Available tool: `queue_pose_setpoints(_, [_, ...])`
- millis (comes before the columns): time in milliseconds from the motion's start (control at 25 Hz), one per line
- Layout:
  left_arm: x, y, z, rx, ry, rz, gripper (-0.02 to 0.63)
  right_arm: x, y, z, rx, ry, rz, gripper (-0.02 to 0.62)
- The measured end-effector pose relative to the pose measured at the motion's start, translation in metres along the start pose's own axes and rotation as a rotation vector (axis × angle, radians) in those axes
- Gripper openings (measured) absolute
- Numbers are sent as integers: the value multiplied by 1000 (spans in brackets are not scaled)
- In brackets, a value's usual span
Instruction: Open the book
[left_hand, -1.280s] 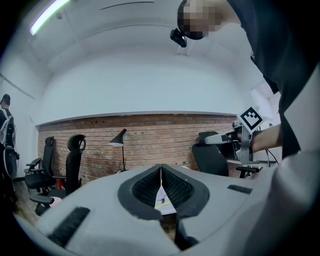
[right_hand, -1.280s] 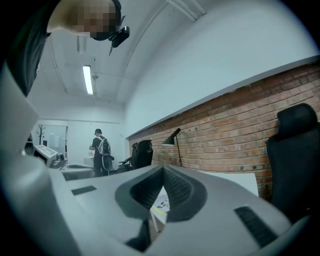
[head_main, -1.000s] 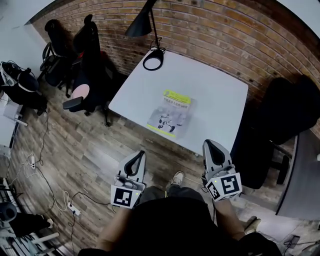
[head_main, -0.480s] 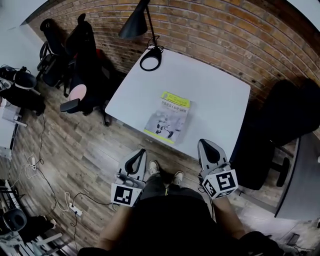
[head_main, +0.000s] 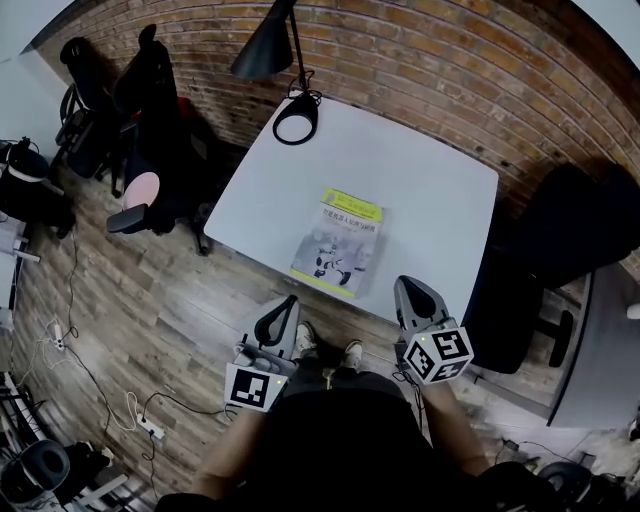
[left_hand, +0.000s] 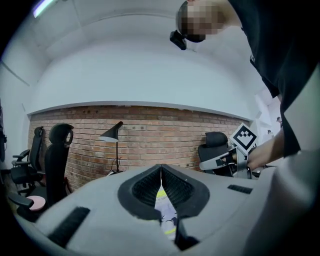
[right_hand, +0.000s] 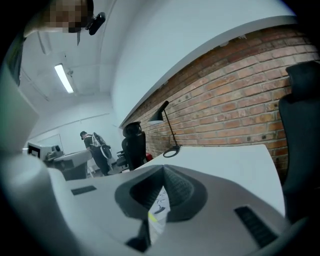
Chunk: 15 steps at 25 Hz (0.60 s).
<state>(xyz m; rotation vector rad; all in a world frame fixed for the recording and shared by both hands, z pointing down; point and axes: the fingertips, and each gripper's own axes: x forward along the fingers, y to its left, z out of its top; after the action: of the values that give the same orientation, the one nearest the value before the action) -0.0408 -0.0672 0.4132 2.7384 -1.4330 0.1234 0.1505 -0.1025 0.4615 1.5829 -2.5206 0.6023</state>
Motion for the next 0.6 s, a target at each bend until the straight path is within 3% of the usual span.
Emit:
queue_pose_setpoints(240, [3, 19, -11, -38, 7, -13, 26, 34, -5, -28, 67, 73, -25, 23])
queue_pose_setpoints(600, [-7, 54, -31, -62, 52, 15, 25, 98, -39, -102, 151, 233, -121, 106])
